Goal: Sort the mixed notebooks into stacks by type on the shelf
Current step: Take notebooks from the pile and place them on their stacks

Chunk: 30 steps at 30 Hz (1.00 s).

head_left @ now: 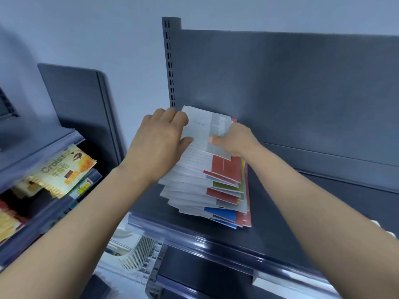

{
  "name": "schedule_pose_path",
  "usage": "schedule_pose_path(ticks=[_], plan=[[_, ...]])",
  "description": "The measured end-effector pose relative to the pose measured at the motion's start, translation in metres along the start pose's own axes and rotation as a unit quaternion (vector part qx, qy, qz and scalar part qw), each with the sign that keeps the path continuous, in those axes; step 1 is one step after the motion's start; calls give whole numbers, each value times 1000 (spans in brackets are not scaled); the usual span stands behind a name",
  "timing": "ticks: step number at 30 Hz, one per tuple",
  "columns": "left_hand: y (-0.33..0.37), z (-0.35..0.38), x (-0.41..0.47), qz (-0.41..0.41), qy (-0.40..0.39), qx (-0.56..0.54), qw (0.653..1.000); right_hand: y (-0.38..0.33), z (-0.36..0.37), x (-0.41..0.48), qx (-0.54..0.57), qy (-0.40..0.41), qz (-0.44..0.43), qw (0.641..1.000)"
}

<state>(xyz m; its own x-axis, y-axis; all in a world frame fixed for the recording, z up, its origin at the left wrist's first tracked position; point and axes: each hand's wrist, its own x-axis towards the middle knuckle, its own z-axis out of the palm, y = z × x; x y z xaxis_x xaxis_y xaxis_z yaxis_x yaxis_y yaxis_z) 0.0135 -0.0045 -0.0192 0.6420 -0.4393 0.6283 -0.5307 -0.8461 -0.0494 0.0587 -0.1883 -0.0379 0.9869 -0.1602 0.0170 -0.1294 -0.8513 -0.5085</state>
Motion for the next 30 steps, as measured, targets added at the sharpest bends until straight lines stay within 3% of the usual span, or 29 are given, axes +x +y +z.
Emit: schedule_pose_path(ticks=[6,10,13,16,23,30], plan=[[-13,5,-4,-13,-17,-17,1000,-8,6,14,67,2,73,995],[-19,10,-2,-84,-46,-55,994,-6,-11,9,119,133,121,977],[-19,22,3,-161,-100,-73,979,3,-37,-5,130,232,71,961],[-15,37,11,-228,-175,-69,955,12,-55,-19,112,279,25,953],[-1,44,29,-264,-197,-11,944,37,-59,-39,107,313,21,943],[9,45,32,-286,-225,-53,930,52,-63,-52,123,311,17,942]])
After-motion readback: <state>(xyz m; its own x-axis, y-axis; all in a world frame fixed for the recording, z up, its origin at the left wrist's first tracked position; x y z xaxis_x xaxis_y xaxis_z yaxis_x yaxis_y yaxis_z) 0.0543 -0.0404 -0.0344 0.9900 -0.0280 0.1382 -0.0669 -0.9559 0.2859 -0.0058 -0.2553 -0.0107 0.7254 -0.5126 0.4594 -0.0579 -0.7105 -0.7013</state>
